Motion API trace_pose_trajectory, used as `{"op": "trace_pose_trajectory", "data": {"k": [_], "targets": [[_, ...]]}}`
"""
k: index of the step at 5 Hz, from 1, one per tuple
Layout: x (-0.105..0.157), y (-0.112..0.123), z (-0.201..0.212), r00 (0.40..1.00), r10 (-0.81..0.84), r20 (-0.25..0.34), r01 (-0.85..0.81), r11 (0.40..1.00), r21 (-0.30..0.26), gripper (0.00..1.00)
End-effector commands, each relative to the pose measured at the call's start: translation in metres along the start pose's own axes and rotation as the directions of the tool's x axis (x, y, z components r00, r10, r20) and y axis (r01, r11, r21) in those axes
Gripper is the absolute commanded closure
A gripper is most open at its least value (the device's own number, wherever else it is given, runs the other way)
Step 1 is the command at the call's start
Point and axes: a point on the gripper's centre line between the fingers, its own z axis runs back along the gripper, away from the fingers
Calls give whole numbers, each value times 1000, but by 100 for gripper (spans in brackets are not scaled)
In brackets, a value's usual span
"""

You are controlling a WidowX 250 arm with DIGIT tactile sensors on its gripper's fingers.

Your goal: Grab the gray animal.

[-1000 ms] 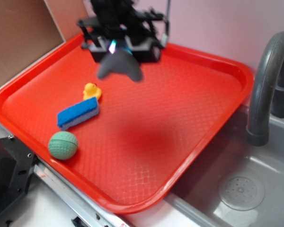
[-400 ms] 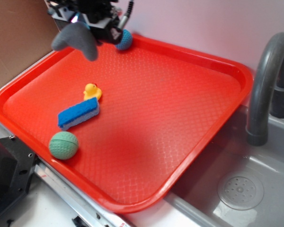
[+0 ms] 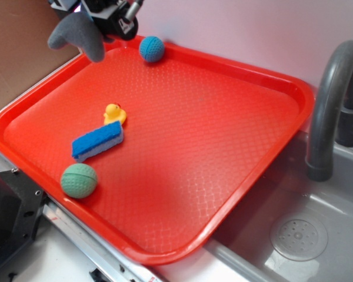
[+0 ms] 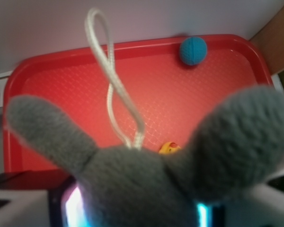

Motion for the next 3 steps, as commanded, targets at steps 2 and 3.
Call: {"op": "trace_pose_trajectory", "data": {"k": [2, 3], "targets": [[17, -1, 6, 993, -75, 92, 85, 990, -108, 100], [20, 2, 3, 994, -94, 58, 101, 989, -112, 100]]}}
